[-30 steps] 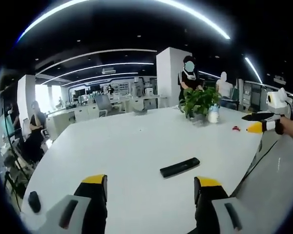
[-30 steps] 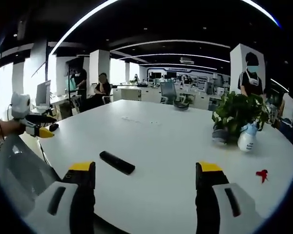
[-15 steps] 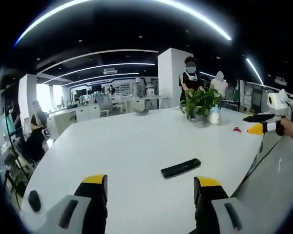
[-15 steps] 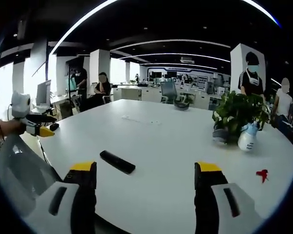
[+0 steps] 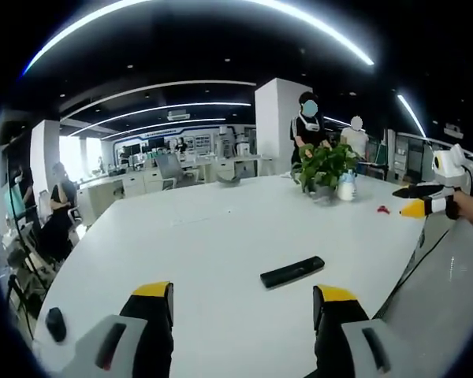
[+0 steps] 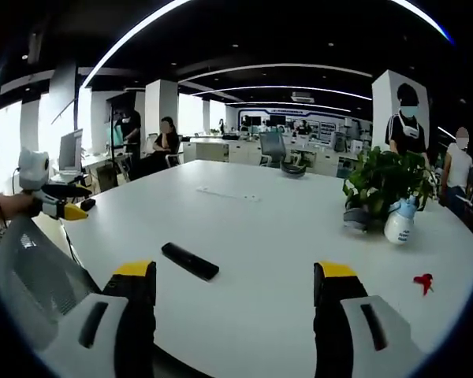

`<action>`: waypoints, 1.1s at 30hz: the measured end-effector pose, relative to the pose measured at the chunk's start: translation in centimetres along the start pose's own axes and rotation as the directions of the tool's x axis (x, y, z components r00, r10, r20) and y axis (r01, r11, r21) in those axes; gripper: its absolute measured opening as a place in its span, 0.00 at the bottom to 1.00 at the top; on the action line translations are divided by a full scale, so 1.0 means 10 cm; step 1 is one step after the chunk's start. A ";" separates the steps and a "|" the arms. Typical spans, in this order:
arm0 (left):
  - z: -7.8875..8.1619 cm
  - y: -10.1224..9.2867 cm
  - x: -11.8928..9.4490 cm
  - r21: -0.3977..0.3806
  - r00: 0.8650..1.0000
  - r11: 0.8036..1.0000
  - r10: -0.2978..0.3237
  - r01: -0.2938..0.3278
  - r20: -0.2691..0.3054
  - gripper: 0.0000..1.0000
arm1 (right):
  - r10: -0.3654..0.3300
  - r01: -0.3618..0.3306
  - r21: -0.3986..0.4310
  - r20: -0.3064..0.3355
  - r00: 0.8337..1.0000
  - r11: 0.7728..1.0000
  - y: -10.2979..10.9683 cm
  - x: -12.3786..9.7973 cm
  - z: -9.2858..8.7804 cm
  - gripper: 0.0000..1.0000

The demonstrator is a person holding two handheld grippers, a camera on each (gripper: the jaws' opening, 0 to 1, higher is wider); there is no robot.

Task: Press the specified remote control buttons in sequence, fully releasing each button before pressing the next.

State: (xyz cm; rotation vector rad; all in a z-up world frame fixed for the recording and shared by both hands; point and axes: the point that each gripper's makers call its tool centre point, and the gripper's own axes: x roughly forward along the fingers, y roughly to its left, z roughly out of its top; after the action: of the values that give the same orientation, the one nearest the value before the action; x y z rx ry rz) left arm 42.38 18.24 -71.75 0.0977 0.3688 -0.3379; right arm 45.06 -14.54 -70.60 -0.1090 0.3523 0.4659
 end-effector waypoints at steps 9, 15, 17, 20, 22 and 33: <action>-0.02 -0.01 0.01 0.009 1.000 1.000 -0.009 0.010 -0.009 0.75 | -0.001 0.001 0.004 0.009 1.000 1.000 0.00 -0.01 0.02 0.85; -0.02 0.00 0.01 0.012 1.000 1.000 0.000 0.000 -0.013 0.75 | 0.020 -0.020 -0.001 0.008 1.000 1.000 0.04 0.00 0.02 0.84; -0.03 0.00 0.01 0.009 1.000 1.000 0.000 0.000 -0.015 0.75 | 0.026 -0.026 -0.011 0.006 1.000 1.000 0.06 0.00 0.02 0.84; -0.04 0.00 0.01 0.019 1.000 1.000 0.001 0.000 -0.021 0.75 | 0.036 -0.036 -0.021 -0.005 0.999 0.999 0.08 0.01 0.00 0.84; -0.04 0.00 0.01 0.030 1.000 1.000 0.004 -0.003 -0.024 0.75 | 0.040 -0.040 -0.021 -0.009 0.999 0.999 0.08 0.01 -0.01 0.84; -0.04 0.00 0.01 0.030 1.000 1.000 -0.001 0.002 -0.021 0.75 | 0.035 -0.035 -0.012 -0.012 0.999 0.999 0.08 0.02 -0.01 0.84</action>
State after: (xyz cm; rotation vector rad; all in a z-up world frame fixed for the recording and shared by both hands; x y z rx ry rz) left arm 42.35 18.25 -72.15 0.1305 0.3847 -0.3444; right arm 44.80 -13.80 -70.80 -0.1178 0.3633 0.5025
